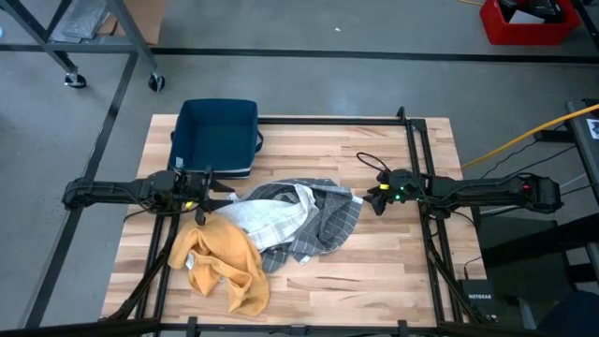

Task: Fold towel
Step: Fold the gray towel

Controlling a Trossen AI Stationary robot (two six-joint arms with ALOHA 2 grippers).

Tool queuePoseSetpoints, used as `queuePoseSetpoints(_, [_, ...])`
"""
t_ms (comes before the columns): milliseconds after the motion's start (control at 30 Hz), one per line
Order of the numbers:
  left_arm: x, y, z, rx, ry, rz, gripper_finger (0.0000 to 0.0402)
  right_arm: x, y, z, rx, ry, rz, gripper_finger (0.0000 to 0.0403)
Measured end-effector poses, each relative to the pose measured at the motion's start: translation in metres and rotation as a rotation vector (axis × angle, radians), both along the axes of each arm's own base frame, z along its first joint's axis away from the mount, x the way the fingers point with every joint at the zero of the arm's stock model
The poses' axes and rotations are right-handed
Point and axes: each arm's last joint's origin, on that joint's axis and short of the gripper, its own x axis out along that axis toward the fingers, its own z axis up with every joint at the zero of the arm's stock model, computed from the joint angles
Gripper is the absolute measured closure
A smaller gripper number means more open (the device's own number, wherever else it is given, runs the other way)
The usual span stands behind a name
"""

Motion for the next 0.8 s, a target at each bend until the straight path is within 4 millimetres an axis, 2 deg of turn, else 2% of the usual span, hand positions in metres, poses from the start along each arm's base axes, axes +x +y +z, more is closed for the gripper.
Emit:
queuePoseSetpoints(200, [-0.001, 0.0, 0.017, -0.369, -0.184, -0.008, 0.0229, 0.0, 0.0, 0.0, 0.0, 0.0, 0.0, 0.0201])
queuePoseSetpoints(267, [-0.002, 0.001, 0.024, -0.435, -0.254, -0.008, 0.0229, 0.0, 0.0, 0.0, 0.0, 0.0, 0.0, 0.0201])
queuePoseSetpoints(533, [-0.006, 0.008, 0.036, -0.423, -0.433, 0.239, 0.0229, 0.0, 0.0, 0.0, -0.001, -0.003, 0.0, 0.0201])
queuePoseSetpoints(800, [-0.007, 0.011, 0.036, -0.374, -0.445, 0.356, 0.0229, 0.0, 0.0, 0.0, -0.001, -0.005, 0.0, 0.0201])
